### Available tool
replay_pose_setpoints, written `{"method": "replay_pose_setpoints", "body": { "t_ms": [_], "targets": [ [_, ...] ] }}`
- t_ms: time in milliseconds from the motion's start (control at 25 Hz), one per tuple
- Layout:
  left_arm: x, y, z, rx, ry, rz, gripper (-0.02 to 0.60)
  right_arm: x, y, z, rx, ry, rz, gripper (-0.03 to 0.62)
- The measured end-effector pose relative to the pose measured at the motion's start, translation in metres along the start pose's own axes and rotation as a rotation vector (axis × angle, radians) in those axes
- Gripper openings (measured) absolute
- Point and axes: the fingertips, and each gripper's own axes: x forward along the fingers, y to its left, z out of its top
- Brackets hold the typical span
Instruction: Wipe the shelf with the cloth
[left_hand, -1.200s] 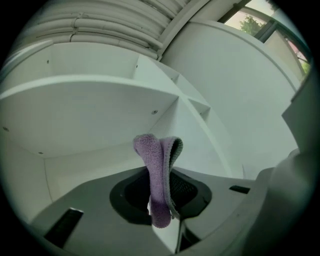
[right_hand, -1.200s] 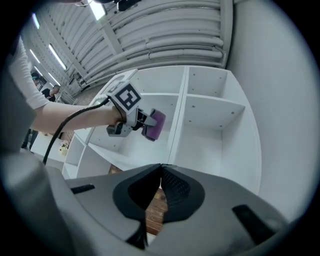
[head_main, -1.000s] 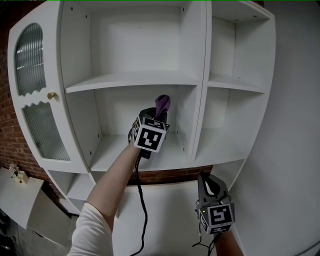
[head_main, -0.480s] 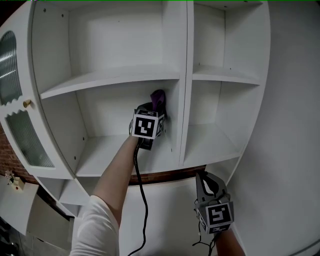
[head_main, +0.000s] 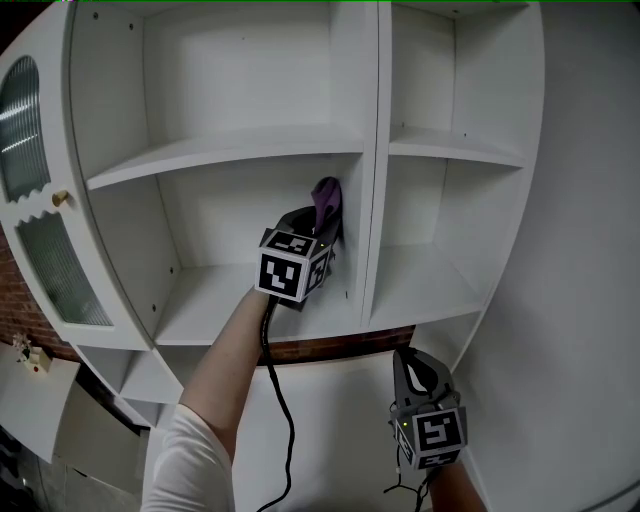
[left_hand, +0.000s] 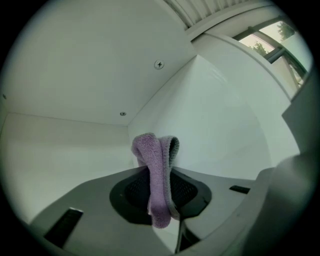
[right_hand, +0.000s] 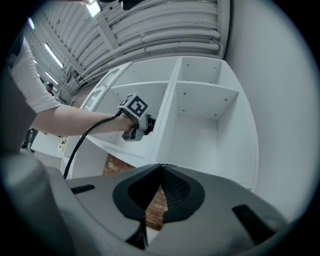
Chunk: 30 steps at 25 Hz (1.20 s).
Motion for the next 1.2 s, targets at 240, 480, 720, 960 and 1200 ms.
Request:
{"method": "replay_pose_setpoints", "body": {
  "t_ms": [240,480,720,960,1200],
  "targets": [
    [-0.046,-0.04,0.022,0.018,-0.066,-0.074,0.089,-0.002,0.023,0.004,0.023,-0.011,0.034,0.005],
    [-0.078,-0.068,0.034,0.01,-0.081,-0.147,0.089,-0.007,0.049,0.001,0.041,0.008,0.063,0.005],
    [-0.107,-0.087,0.033,0.003,-0.085,-0.223,0.089,-0.012,0.061,0.001,0.061,0.013,0.056,0.005],
    [-0.107,-0.063,0.029,0.044,-0.084,-0.12,0.089,-0.006,0.072,-0.001,0.087,0.019,0.058,0.005],
    [-0.079,-0.002,-0.003,0.06,0.019,0.044,0.089,0.003,0.056,-0.004,0.093,0.022,0.039,0.005]
  ]
}}
